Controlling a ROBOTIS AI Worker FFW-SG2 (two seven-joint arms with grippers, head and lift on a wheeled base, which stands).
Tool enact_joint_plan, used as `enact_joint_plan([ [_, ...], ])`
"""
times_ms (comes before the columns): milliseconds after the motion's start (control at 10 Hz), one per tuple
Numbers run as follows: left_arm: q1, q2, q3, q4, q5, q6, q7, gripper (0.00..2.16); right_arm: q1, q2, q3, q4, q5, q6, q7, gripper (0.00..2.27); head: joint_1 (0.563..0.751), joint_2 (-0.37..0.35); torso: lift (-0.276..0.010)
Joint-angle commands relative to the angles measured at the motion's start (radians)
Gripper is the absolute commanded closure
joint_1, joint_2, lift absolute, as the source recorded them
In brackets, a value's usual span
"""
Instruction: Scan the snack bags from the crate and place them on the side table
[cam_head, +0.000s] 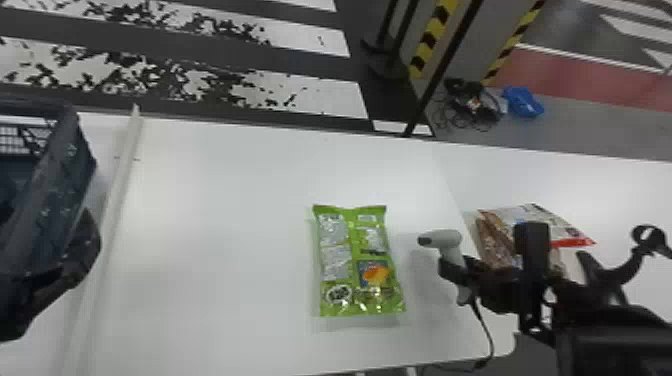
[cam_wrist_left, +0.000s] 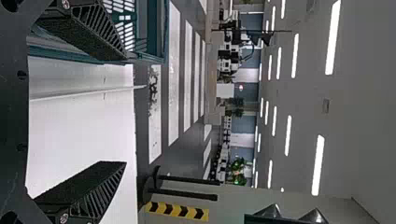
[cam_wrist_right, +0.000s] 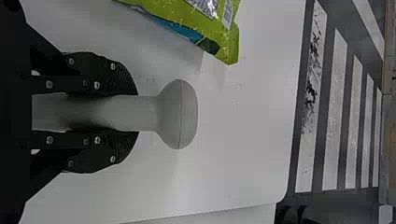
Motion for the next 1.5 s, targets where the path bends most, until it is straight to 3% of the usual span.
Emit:
enact_joint_plan([
  [0,0.002,-0.004,-0.002,-0.003,0.000,0.000,0.001,0.08,0.050,0.028,-0.004,-0.154,-0.006,0.079,0.000,2.19,0.695,-0.266,-0.094],
  [300,0.002,-0.004,-0.012,-0.003,-0.005,0.000,0.008,0.08,0.098,0.071,0.042,-0.386,-0.011,0.205,0.000,2.19,0.695,-0.205,-0.094],
  [500,0.005,-0.004,-0.014,-0.004,-0.005,0.003,0.008,0.08,0.087,0.069,0.104,-0.435,-0.009,0.272,0.000,2.19,0.695,-0.141,-0.094],
  [900,0.009,-0.004,-0.018,-0.009,-0.005,0.015,0.008,0.08,-0.002,0.072,0.292,-0.435,0.081,0.358,-0.026,2.19,0.695,-0.043,-0.094],
  [1400,0.011,-0.004,-0.020,-0.011,-0.014,0.021,0.008,0.08,-0.174,0.094,0.423,-0.303,0.144,0.429,-0.060,2.19,0.695,0.016,-0.094],
])
